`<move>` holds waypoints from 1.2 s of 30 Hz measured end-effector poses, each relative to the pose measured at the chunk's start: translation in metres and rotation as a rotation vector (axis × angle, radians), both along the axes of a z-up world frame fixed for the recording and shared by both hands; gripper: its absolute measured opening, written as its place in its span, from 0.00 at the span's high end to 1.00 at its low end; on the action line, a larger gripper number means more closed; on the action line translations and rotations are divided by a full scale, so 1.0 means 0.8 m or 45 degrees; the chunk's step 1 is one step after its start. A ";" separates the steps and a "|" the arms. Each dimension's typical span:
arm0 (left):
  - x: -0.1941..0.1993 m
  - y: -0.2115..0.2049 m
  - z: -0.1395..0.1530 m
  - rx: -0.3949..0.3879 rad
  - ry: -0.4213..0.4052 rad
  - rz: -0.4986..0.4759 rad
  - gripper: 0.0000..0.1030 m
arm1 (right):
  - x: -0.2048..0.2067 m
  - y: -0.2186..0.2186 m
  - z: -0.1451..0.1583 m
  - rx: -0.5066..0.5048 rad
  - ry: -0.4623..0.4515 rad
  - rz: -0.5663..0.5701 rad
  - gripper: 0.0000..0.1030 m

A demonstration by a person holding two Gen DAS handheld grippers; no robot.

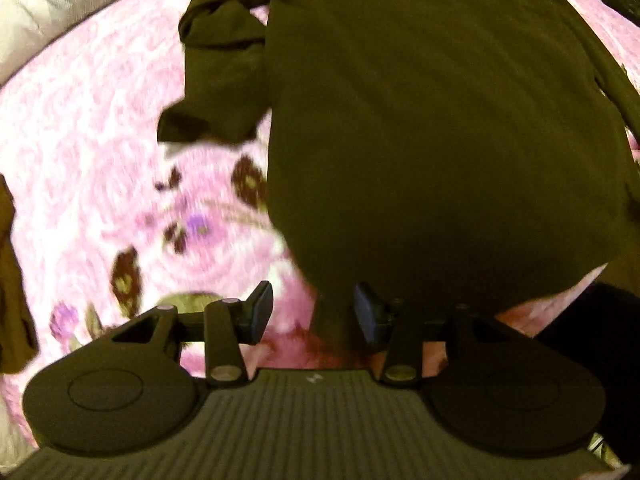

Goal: Fold clothes

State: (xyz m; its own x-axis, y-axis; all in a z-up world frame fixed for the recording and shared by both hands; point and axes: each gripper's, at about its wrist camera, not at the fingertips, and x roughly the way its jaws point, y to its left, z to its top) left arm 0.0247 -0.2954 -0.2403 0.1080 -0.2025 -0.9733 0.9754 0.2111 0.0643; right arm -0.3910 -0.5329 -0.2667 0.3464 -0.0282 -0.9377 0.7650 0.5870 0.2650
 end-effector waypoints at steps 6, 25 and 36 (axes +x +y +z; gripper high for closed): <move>0.000 -0.013 -0.024 -0.059 0.091 -0.010 0.62 | -0.008 0.029 -0.028 -0.014 0.002 -0.050 0.36; -0.122 -0.005 0.042 0.047 0.160 -0.312 0.93 | -0.034 -0.046 0.053 -0.129 0.239 0.156 0.97; -0.083 -0.001 0.065 0.050 0.088 -0.286 0.83 | -0.041 -0.050 0.080 -0.218 0.217 0.002 0.37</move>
State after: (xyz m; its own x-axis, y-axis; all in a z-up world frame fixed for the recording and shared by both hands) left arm -0.0415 -0.2961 -0.1884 -0.0026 -0.1760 -0.9844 0.9999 -0.0133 -0.0003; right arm -0.4238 -0.5726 -0.2026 0.1840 -0.1912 -0.9641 0.7893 0.6134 0.0290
